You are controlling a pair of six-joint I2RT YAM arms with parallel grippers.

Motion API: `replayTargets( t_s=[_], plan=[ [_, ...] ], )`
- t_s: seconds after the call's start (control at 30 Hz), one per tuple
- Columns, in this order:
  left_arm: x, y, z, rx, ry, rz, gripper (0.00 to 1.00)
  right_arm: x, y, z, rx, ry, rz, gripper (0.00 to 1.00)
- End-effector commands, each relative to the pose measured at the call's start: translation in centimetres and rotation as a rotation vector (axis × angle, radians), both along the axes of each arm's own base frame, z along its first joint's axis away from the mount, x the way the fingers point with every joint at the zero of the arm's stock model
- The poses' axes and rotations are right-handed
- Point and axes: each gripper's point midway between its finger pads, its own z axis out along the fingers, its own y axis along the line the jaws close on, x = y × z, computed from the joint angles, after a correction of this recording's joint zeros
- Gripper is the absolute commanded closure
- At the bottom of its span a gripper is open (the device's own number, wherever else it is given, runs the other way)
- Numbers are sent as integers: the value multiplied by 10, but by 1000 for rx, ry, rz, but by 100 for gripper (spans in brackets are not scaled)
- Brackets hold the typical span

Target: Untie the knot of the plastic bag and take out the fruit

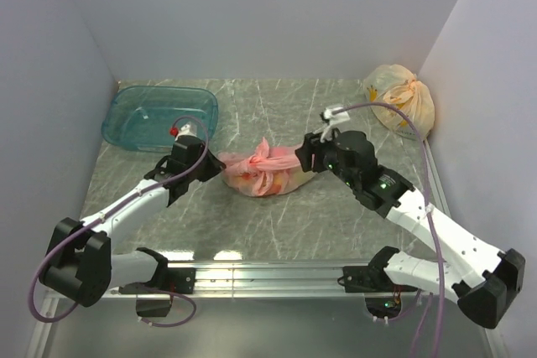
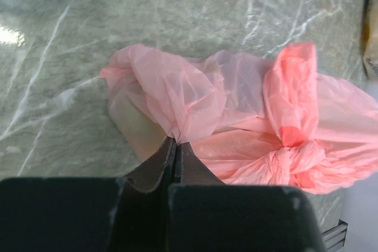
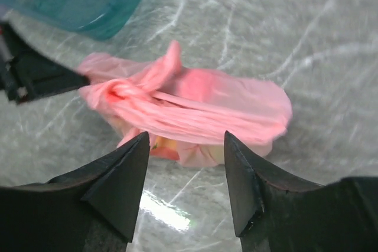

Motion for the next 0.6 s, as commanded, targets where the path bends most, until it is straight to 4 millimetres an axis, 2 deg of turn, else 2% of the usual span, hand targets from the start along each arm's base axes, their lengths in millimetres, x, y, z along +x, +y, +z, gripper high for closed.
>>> replayTargets(
  t_s=[0.0,0.03,0.07,0.13,0.17,0.23,0.27,0.33,0.37,0.47,0.57],
  plan=[
    [6,-11,27,1,-47,-60,100,-8,18,3,-239,-66,181,39],
    [8,-11,31,6,-54,-60,99,-14,30,5,-293,-94,250,38],
    [8,-12,33,7,-57,-63,99,-12,40,-9,-339,-67,281,38],
    [8,-12,36,18,-53,-70,99,-11,53,-13,-392,-75,332,37],
    [8,-11,37,22,-55,-72,99,-9,64,-26,-428,-52,359,37],
    [8,-12,40,28,-54,-80,99,-5,77,-27,-458,-68,379,38],
    [7,-12,41,31,-55,-83,99,-4,86,-37,-485,-59,394,39],
    [6,-14,44,34,-60,-91,99,3,95,-36,-508,-89,395,39],
    [6,-14,44,37,-60,-93,99,2,103,-45,-529,-85,411,39],
    [5,-14,47,44,-63,-100,99,7,114,-53,-567,-98,414,42],
    [5,-14,48,46,-63,-103,100,14,118,-60,-584,-108,395,49]
  ],
)
